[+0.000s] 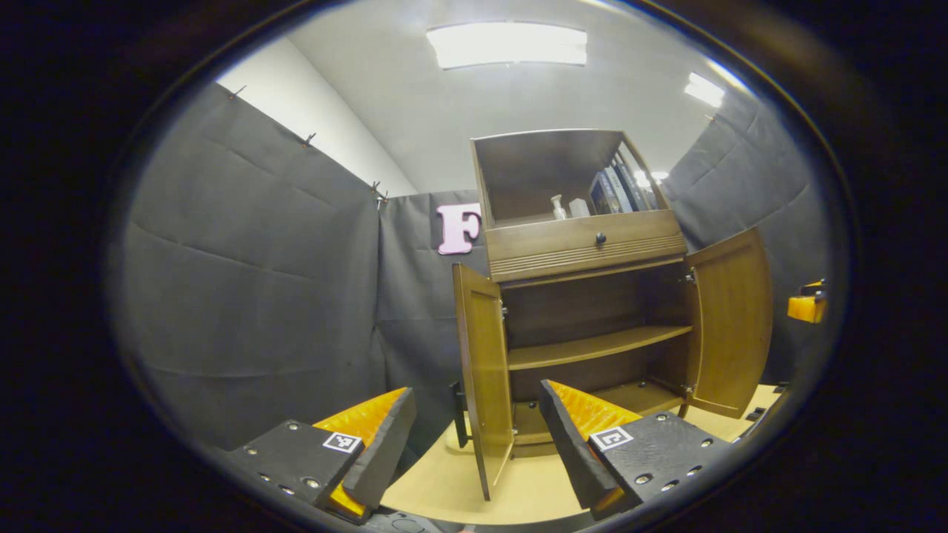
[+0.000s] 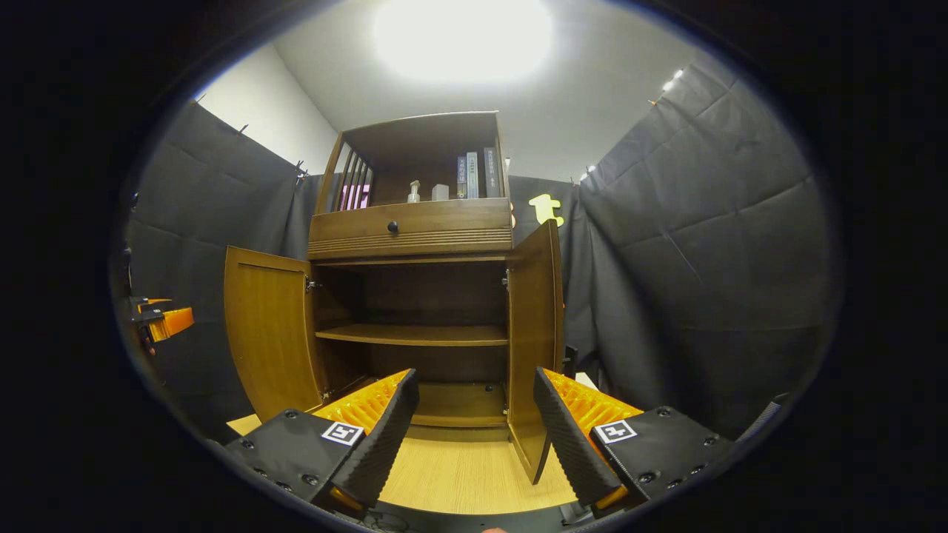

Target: Open the right door of the double-door shoe cabinet with the right hand, and open the left door with the left hand.

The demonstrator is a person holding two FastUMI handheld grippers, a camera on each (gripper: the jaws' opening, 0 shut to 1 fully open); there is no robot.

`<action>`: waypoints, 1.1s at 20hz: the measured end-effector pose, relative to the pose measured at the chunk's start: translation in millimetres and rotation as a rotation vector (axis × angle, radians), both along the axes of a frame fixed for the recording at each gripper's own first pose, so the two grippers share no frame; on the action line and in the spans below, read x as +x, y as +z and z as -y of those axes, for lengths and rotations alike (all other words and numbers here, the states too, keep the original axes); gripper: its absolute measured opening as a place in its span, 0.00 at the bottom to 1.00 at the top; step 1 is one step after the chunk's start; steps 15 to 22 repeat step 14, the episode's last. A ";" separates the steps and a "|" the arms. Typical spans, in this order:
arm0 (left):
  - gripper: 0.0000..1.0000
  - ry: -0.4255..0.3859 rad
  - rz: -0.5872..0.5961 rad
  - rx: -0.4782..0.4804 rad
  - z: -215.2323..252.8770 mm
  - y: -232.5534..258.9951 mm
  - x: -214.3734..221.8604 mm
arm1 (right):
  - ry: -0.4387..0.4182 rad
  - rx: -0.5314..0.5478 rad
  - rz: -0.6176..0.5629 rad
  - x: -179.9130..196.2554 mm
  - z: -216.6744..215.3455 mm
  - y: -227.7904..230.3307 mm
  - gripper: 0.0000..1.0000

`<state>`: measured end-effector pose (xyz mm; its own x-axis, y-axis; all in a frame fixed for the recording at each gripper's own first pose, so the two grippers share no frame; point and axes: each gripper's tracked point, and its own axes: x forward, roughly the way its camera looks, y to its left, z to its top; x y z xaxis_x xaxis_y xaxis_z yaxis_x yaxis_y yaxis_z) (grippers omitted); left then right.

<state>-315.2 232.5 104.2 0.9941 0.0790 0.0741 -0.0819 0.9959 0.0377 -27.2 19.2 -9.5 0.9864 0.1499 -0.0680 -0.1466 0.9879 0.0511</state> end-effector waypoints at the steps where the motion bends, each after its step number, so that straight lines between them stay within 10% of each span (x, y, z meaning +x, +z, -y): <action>1: 0.98 0.001 -0.002 0.001 -1.4 -1.5 1.1 | 0.001 0.001 -0.001 1.7 -1.9 0.0 0.97; 22: 0.98 -0.002 -0.004 0.001 2.3 -4.5 9.9 | 0.001 -0.018 0.020 7.6 -2.5 7.0 0.97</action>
